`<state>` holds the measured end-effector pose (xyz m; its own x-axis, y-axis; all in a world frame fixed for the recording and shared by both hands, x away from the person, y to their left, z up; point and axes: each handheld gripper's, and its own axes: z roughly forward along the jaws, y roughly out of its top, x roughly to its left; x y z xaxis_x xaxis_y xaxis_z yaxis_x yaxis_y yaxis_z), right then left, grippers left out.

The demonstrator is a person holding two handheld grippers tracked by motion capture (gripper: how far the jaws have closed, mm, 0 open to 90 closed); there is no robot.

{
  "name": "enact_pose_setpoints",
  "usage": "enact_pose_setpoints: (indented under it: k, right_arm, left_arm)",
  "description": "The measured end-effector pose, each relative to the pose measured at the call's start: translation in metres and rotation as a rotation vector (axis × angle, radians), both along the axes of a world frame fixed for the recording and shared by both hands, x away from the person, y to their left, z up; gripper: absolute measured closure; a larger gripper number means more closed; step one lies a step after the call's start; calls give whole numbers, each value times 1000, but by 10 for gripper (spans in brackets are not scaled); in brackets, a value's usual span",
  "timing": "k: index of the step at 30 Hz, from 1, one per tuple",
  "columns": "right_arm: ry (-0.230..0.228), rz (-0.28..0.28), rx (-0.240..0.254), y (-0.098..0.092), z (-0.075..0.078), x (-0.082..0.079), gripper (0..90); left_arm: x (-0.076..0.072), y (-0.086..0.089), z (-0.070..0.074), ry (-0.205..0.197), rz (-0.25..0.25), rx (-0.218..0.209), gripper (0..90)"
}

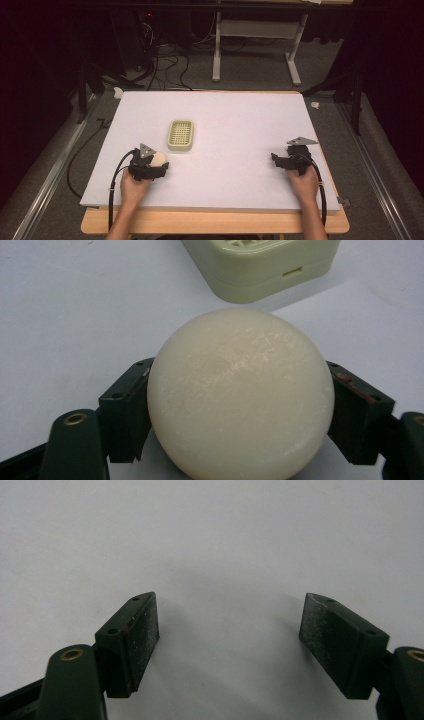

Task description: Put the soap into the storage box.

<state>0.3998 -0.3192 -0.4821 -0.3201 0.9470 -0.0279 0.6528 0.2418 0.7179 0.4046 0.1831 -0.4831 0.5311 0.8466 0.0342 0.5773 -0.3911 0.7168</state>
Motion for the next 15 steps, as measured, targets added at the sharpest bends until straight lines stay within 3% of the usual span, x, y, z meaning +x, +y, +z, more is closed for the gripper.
enact_pose_setpoints:
  k: [15]
  right_arm:
    - [0,0,0,0,0,0,243]
  left_arm:
    - [-4,0,4,-2,-26,-6,246]
